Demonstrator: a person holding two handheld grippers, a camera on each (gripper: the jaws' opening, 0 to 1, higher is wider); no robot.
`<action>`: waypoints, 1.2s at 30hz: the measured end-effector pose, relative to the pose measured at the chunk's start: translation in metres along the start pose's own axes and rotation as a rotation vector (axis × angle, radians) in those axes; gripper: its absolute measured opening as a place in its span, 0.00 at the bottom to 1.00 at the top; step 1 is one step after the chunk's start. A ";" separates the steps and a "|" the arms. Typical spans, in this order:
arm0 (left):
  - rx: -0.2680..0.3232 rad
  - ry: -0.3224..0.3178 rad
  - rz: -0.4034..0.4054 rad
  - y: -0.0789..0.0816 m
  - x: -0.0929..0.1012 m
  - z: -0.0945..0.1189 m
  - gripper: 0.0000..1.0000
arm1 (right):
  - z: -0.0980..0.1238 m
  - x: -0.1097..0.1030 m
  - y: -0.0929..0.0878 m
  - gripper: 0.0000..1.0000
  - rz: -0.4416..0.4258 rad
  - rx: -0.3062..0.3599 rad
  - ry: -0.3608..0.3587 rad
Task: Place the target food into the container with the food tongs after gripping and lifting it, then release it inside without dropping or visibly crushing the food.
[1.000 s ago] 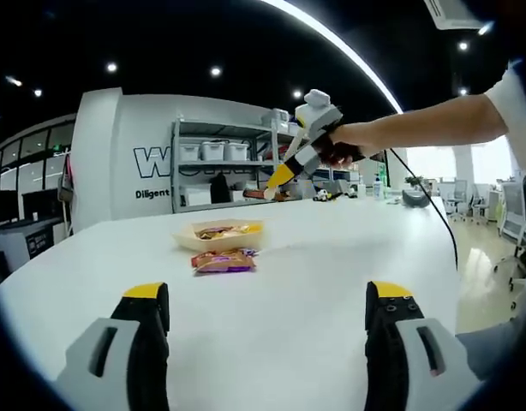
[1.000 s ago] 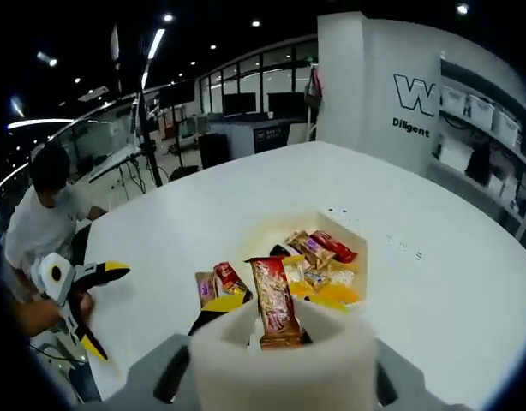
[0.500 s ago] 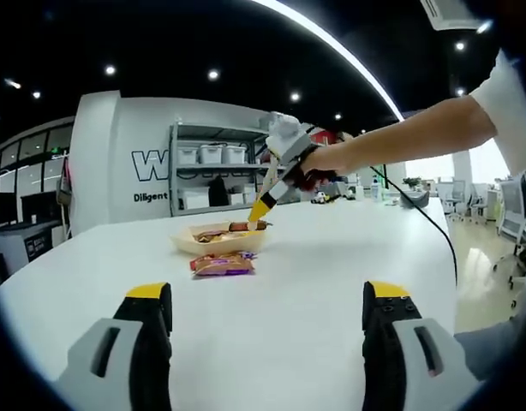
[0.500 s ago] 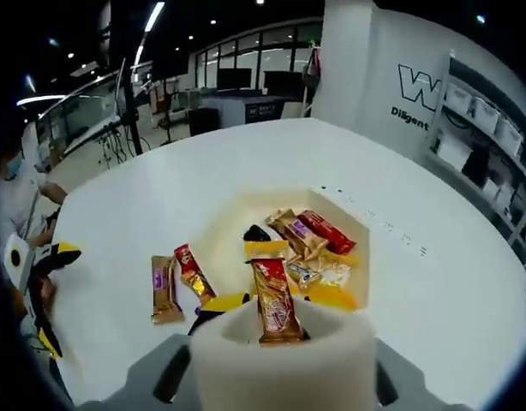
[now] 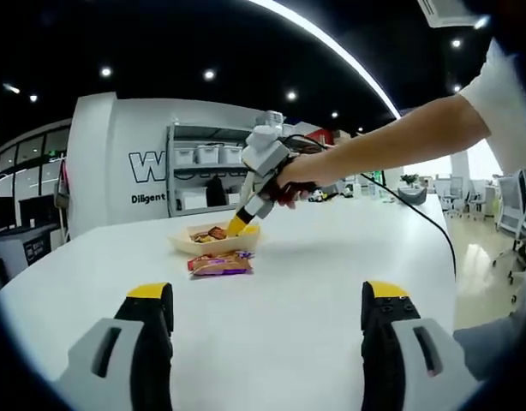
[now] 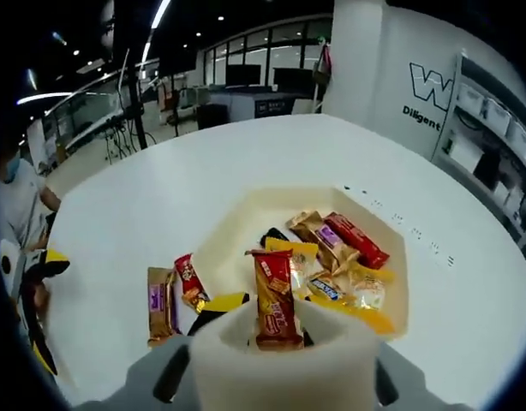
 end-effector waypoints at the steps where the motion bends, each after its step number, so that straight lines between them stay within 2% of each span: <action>1: 0.000 0.001 0.001 0.000 0.000 0.000 0.89 | -0.001 0.000 -0.001 0.18 -0.002 0.000 0.001; 8: -0.002 0.002 0.000 0.001 0.002 0.001 0.89 | 0.003 0.000 -0.008 0.21 -0.002 0.005 0.006; 14: -0.008 0.001 -0.001 0.001 0.002 0.001 0.88 | 0.024 0.000 -0.011 0.21 -0.024 0.034 0.000; 17: -0.009 0.002 -0.001 0.001 0.003 0.001 0.88 | 0.028 0.006 -0.014 0.20 0.000 0.021 -0.042; 25: -0.014 0.002 0.002 0.000 0.002 0.001 0.88 | 0.044 0.010 -0.017 0.21 -0.018 0.038 -0.058; 33: -0.016 0.002 0.001 -0.001 0.002 0.000 0.87 | 0.057 0.000 -0.016 0.21 -0.011 0.049 -0.032; 36: -0.016 0.003 0.002 -0.001 0.002 0.000 0.87 | 0.060 -0.010 -0.015 0.21 -0.032 0.060 0.010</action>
Point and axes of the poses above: the point that each gripper's makers call its tool centre point, and the gripper's own axes: z roughly backward along the fingers, x roughly to its right, y roughly out of its top, the point moved 3 cm from there along z, roughly backward along the fingers, and after that the axes turned 13 degrees about -x, right-handed, at the moved point
